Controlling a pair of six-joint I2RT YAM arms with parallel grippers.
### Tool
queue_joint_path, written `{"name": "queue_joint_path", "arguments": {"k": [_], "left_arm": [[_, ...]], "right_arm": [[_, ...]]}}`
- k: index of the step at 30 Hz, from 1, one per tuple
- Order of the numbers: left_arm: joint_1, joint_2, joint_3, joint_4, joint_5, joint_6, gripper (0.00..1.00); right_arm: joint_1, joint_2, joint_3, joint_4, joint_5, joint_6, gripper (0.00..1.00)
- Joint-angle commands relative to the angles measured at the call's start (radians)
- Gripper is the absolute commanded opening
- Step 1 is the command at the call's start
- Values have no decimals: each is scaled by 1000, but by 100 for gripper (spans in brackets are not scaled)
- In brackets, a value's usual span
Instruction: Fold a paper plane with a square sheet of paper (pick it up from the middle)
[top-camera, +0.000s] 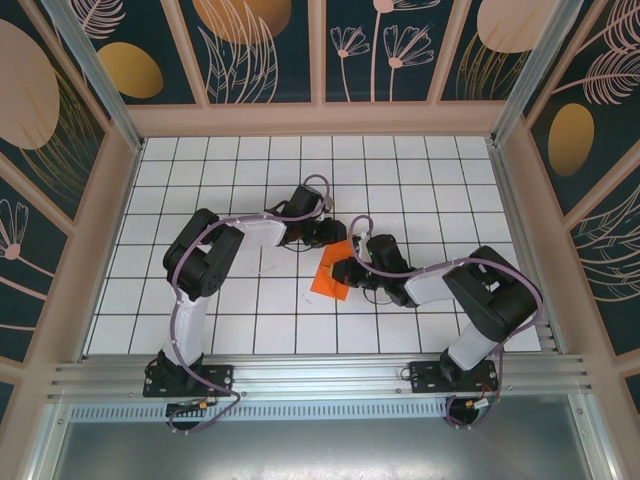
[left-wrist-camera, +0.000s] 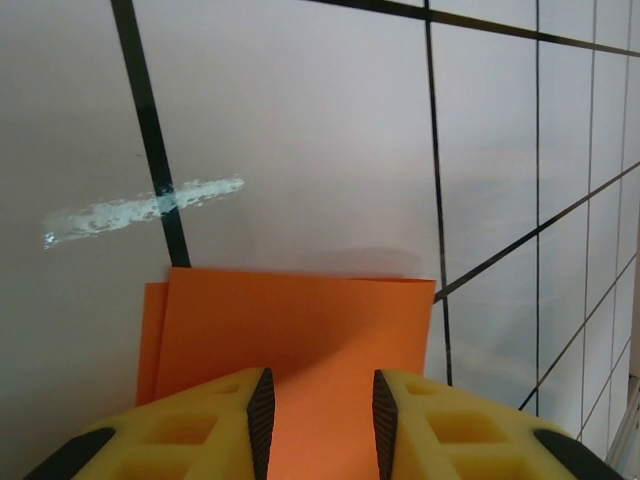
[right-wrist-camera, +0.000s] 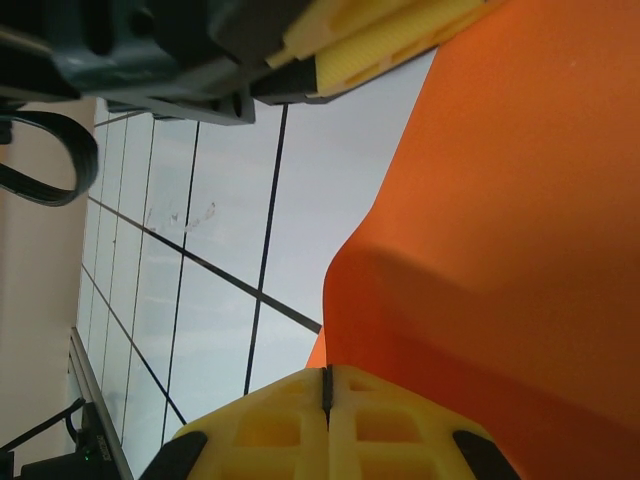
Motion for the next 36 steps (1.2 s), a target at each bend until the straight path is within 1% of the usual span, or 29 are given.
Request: {"name": "queue_joint_path", "arguments": {"k": [1, 8, 18, 24, 29, 36], "left_arm": [[1, 33, 39, -53, 18, 48, 35], [0, 48, 34, -108, -10, 104, 34], [0, 57, 44, -125, -18, 123, 34], [0, 66, 57, -146, -29, 134, 34], [1, 72, 64, -153, -29, 139, 34], [0, 74, 69, -156, -28, 141, 34]], "right_arm": [[-18, -22, 4, 16, -28, -34, 5], [-47, -40, 17, -72, -34, -116, 6], [-68, -13, 100, -234, -39, -305, 7], [-86, -12, 135, -302, -25, -371, 7], [-93, 5, 153, -331, -14, -410, 8], [-96, 17, 143, -320, 2, -434, 8]]}}
